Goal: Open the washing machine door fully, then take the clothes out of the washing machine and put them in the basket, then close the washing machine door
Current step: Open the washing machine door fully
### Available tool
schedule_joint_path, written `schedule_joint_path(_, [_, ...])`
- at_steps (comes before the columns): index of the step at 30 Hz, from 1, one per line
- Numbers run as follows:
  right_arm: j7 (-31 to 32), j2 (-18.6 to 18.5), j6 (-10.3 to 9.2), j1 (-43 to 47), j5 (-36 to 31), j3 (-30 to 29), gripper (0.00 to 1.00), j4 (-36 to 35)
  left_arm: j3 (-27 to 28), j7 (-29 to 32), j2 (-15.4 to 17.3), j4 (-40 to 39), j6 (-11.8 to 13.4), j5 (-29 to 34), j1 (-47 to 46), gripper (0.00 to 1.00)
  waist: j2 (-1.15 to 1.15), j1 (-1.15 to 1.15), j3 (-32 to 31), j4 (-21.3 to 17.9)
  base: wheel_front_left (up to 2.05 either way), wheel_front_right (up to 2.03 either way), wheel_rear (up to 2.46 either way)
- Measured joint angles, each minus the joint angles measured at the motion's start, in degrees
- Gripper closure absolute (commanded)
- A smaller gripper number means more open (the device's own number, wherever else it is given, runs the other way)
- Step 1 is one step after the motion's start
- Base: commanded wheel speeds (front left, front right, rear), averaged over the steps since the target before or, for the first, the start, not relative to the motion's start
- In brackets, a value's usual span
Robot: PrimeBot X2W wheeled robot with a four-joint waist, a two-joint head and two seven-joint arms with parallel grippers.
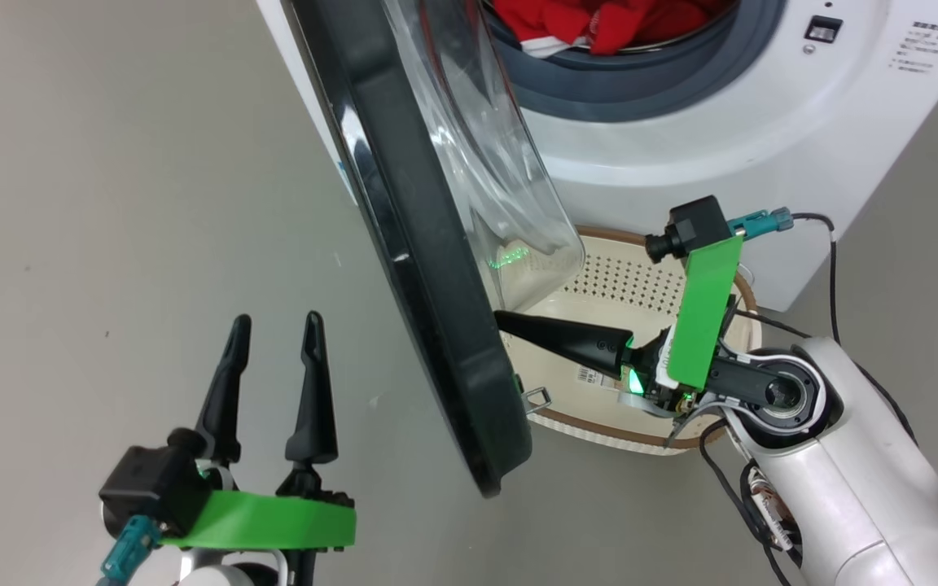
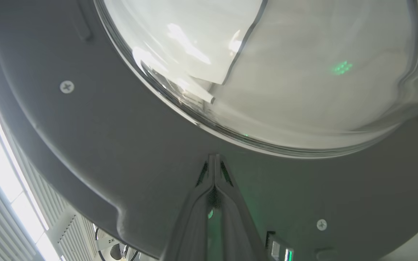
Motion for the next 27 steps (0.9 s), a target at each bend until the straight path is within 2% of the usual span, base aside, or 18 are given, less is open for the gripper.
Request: schedule_joint_path(27, [-1.47,-0.57,0.00,3.16,3.46,6.15,1.00,0.73,0.53,0.01,0.03,1.93,0.33,-0.37,3.63,0.00,0.00,0.00,-5.17,7.92,0.00,0.00,0.00])
